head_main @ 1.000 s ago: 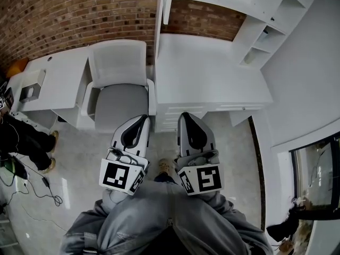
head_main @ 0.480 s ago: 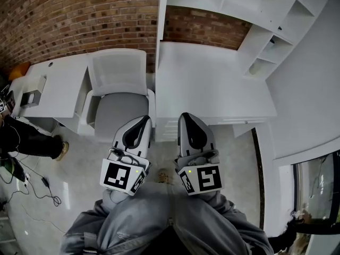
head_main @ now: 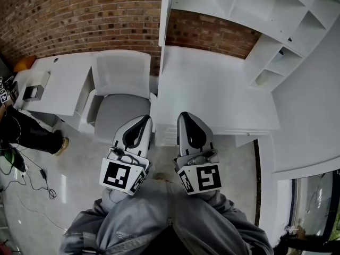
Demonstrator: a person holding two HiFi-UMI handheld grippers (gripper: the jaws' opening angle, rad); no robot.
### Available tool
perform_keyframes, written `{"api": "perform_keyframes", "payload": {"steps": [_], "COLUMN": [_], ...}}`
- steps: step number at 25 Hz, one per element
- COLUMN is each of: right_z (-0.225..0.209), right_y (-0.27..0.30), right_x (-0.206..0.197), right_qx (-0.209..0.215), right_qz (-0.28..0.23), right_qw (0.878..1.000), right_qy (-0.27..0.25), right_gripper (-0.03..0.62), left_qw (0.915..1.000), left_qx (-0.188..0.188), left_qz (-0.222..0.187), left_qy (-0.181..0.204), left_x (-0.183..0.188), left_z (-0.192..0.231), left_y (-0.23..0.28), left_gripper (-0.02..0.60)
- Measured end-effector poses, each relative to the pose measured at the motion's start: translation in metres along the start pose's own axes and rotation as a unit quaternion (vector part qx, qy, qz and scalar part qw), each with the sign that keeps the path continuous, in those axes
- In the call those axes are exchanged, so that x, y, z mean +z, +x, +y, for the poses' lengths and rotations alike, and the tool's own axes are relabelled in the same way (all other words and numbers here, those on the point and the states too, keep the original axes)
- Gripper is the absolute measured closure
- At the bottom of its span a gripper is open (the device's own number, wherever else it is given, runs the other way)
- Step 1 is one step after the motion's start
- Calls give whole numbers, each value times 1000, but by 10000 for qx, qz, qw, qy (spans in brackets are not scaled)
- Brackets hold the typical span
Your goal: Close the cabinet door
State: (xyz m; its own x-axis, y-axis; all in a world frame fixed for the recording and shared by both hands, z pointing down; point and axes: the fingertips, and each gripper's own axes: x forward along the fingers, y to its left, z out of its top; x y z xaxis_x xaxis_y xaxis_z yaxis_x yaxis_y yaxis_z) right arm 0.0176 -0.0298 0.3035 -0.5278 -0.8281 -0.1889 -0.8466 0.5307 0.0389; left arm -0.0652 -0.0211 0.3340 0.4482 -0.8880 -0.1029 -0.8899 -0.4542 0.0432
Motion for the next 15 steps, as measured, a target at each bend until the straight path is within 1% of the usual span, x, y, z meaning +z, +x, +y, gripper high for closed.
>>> {"api": "perform_keyframes", "payload": {"steps": [8, 15], "right_z": [1, -1], "right_y": [13, 32], "right_x": [-6, -16], "right_qx": [156, 92], "right_qz": [97, 142], "right_qw": [9998, 9999], "right_qy": [52, 17], "right_gripper": [567, 567], "left_qw": [9999, 9998], "left_qx": [141, 132], "left_qz": [46, 77], "left_qy": [-50, -88], "left_x": [-1, -6], "left_z": [9, 31], "left_y": [6, 21], "left_gripper": [577, 577]}}
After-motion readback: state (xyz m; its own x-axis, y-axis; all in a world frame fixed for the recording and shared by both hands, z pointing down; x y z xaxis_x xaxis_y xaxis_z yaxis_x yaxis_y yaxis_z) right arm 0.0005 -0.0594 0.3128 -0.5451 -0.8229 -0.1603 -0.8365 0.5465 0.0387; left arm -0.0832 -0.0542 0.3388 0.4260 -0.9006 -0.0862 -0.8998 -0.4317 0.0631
